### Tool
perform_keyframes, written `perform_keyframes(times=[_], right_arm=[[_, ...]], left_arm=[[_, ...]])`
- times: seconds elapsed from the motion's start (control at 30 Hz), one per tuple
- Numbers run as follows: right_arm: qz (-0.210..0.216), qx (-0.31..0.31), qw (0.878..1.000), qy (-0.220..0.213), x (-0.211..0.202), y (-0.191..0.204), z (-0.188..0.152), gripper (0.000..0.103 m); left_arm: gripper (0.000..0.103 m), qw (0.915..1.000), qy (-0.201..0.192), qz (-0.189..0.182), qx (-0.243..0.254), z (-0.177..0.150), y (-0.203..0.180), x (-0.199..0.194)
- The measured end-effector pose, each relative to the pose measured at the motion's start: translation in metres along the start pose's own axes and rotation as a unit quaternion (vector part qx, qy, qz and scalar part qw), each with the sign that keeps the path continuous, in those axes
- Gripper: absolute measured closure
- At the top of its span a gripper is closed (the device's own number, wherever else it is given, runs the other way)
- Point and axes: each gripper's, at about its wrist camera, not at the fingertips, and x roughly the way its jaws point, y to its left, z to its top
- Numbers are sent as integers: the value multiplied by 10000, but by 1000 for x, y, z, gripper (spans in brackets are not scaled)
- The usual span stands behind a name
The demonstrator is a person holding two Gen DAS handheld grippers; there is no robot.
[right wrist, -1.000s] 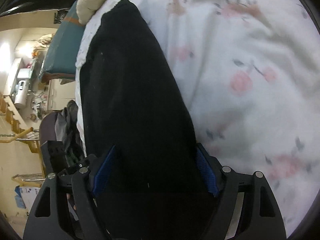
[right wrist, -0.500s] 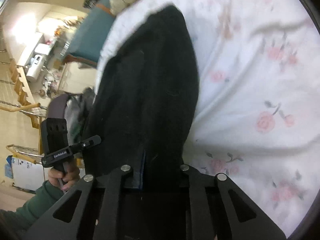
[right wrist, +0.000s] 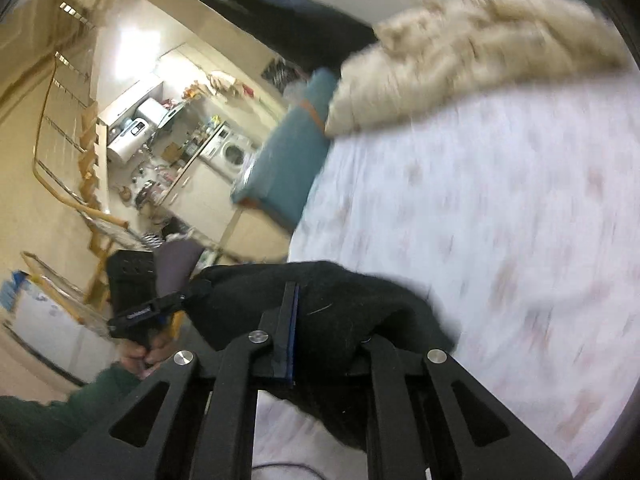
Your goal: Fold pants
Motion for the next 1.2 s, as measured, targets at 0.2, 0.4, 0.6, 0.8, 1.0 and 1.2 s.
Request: perform_keyframes(times=[0.2,0.4,0.6,0.8,1.0,1.2], right_arm=[[-365,-501,9951,-774,23,13,68,93],[-534,-861,9916,-805,41,-14,25,93],[-517,-588,9957,505,53,-31,-126,93],[-750,538,9871,1309,37,-32,-238,91],[-1505,854,9572,2320,30,-27,-262,77],[-1641,821,9616,2043,-9,-21,-220,33]], left_arm=[[93,9837,-1000,477,1418,67,-11,18],[93,9758,-597,601,2018,4,22,50],[93,9771,1038,422,1808,-130,51,38],[85,9563,2493,576,1412,-223,48,19],[61,9341,3114,1370,1085,-226,51,10],[36,9817,1463,1209,-165,-177,63,-24]])
